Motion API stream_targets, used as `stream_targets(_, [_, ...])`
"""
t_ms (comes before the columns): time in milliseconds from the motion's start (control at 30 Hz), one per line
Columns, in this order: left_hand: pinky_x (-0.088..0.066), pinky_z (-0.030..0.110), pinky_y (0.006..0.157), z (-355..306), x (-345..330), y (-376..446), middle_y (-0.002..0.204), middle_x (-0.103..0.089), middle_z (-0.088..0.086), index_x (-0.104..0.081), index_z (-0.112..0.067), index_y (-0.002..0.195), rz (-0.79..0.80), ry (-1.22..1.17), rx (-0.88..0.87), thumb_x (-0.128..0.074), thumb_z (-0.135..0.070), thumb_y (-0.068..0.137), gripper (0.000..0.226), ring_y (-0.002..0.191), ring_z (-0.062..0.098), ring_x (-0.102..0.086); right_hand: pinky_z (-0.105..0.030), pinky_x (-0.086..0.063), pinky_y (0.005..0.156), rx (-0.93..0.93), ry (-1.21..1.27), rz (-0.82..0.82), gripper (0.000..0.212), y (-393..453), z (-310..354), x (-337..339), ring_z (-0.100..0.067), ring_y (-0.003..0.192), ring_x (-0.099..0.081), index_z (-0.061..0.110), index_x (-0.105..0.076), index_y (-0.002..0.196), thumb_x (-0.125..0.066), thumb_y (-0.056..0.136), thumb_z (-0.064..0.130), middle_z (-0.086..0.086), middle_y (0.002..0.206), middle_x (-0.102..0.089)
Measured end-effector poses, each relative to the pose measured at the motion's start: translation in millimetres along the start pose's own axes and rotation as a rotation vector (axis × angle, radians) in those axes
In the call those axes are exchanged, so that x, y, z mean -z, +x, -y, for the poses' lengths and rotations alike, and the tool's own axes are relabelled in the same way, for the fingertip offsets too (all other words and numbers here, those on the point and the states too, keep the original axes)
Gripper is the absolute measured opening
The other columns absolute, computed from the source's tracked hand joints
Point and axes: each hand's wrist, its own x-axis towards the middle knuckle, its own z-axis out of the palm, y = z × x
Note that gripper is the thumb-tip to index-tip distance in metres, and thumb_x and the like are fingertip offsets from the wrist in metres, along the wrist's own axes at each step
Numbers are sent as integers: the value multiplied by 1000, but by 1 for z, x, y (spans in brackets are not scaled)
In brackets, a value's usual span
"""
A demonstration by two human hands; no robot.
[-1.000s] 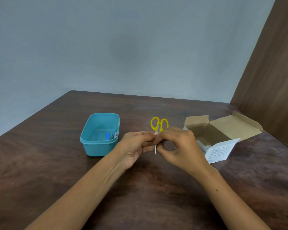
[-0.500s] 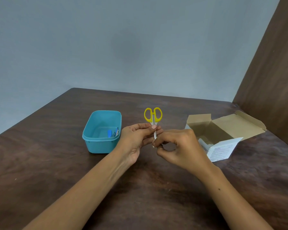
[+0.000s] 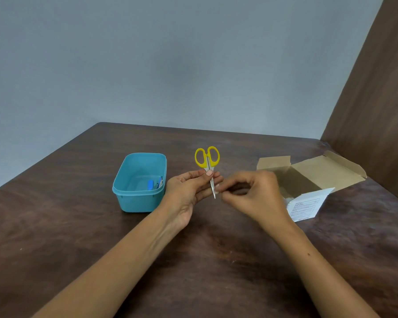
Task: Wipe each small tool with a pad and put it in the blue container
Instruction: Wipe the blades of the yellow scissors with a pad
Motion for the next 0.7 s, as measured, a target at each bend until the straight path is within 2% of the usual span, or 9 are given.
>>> stream_targets(67, [-60, 28, 68, -1, 0, 1, 80, -74, 13, -60, 8, 106, 20, -22, 23, -60, 0, 85, 22, 70, 17, -73, -13, -53, 65, -121, 121, -161, 22, 2, 0, 4, -4, 65, -69, 19, -73, 67, -76, 68, -3, 4, 69, -73])
stream_targets(167, [-59, 27, 71, 0, -1, 1, 90, -73, 12, -64, 2, 103, 66, 19, 101, -60, -6, 86, 19, 78, 16, -71, -13, -51, 65, -225, 226, -257, 24, 2, 1, 3, -5, 68, -70, 24, -69, 68, -78, 70, 2, 7, 71, -72])
stream_targets(233, [-56, 27, 77, 2, -2, 1, 93, -71, 10, -66, -2, 102, 81, 50, 127, -60, -8, 86, 18, 84, 16, -68, -16, -53, 66, -281, 316, -228, 21, 1, 3, -1, -7, 69, -70, 19, -70, 70, -77, 71, 0, 5, 71, -72])
stream_targets(333, [-51, 32, 89, 3, -1, 2, 85, -73, 6, -68, -8, 92, 74, 33, 128, -61, -9, 86, 10, 85, 16, -65, -21, -56, 69, -361, 498, -120, 14, 1, 6, -5, -10, 73, -70, 9, -72, 77, -75, 72, -4, -4, 75, -74])
stream_targets(400, [-52, 32, 89, 1, 1, 4, 90, -74, 7, -69, -9, 90, 99, 12, 136, -60, -11, 86, 10, 87, 17, -67, -20, -55, 66, -422, 568, -45, 13, 0, 6, -3, -11, 76, -69, 5, -72, 80, -73, 73, -6, -6, 80, -74])
stream_targets(500, [-56, 31, 83, -2, 4, 6, 108, -71, 12, -68, -7, 95, 144, -42, 174, -60, -14, 87, 13, 94, 19, -68, -21, -55, 66, -496, 611, 64, 14, -1, 7, -1, -14, 80, -70, 5, -74, 83, -72, 74, -5, -7, 83, -75])
stream_targets(567, [-56, 31, 83, -2, 4, 5, 109, -70, 13, -68, -6, 96, 155, -71, 189, -60, -14, 85, 15, 96, 20, -67, -21, -55, 67, -510, 637, 36, 14, -1, 8, -2, -14, 81, -70, 6, -74, 83, -72, 74, -5, -7, 83, -75])
stream_targets(700, [-56, 31, 84, 0, 2, 3, 92, -71, 11, -69, -6, 89, 148, -87, 208, -62, -13, 84, 10, 91, 19, -66, -24, -58, 74, -523, 726, -42, 15, 0, 8, -3, -18, 84, -71, 5, -73, 84, -71, 74, -6, -9, 84, -74])
